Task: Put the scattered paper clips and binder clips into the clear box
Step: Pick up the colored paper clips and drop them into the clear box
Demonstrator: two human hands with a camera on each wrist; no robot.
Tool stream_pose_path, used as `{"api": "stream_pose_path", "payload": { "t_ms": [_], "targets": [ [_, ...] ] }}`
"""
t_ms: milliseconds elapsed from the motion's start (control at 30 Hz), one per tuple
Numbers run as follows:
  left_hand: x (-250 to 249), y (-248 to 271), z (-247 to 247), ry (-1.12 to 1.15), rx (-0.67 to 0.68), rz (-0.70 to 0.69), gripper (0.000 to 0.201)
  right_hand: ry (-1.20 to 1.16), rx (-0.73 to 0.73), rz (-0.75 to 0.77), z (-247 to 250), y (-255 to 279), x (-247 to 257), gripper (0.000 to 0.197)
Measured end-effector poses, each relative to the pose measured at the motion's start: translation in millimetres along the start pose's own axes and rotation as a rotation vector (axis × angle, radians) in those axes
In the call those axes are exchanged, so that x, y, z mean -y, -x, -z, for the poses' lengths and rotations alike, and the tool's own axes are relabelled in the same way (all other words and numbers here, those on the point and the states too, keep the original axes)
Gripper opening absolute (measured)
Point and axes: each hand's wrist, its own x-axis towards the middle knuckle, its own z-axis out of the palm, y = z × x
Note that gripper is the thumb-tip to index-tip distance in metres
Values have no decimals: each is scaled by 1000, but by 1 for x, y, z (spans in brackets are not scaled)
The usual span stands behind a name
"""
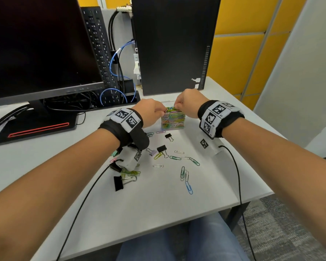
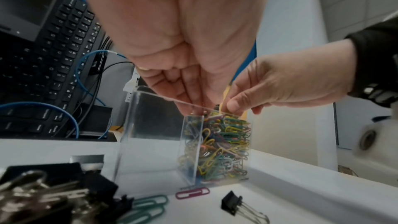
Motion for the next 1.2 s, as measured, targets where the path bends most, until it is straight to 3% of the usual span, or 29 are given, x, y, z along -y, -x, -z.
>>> {"api": "stream_pose_path", "payload": {
  "t_ms": [167, 233, 367, 500, 533, 700, 933, 1033, 1200],
  "targets": [
    [-4, 30, 7, -13, -23, -55, 34, -41, -73, 94, 14, 24, 5, 22],
    [-8, 44, 8, -74, 36, -88, 24, -16, 22, 156, 15, 38, 9, 20],
    [-14, 67, -8, -205, 287, -98, 15, 116, 322, 212, -1, 61, 15, 16],
    [-15, 76, -27, -248, 339, -76, 19, 177, 468, 221, -21, 74, 19, 18],
    [-14, 76, -29, -257, 330, -62, 20, 200, 471, 220, -25, 75, 20, 12],
    [-14, 70, -30, -277, 277, -3, 24, 250, 441, 229, -35, 77, 23, 20],
    [-19, 60, -29, -320, 338, -24, 18, 252, 507, 213, -35, 74, 26, 21],
    [-22, 57, -28, -346, 360, -46, 17, 240, 477, 225, -34, 75, 22, 7],
    [-21, 52, -29, -341, 401, -47, 16, 229, 449, 150, -17, 80, 9, 8]
  ]
}}
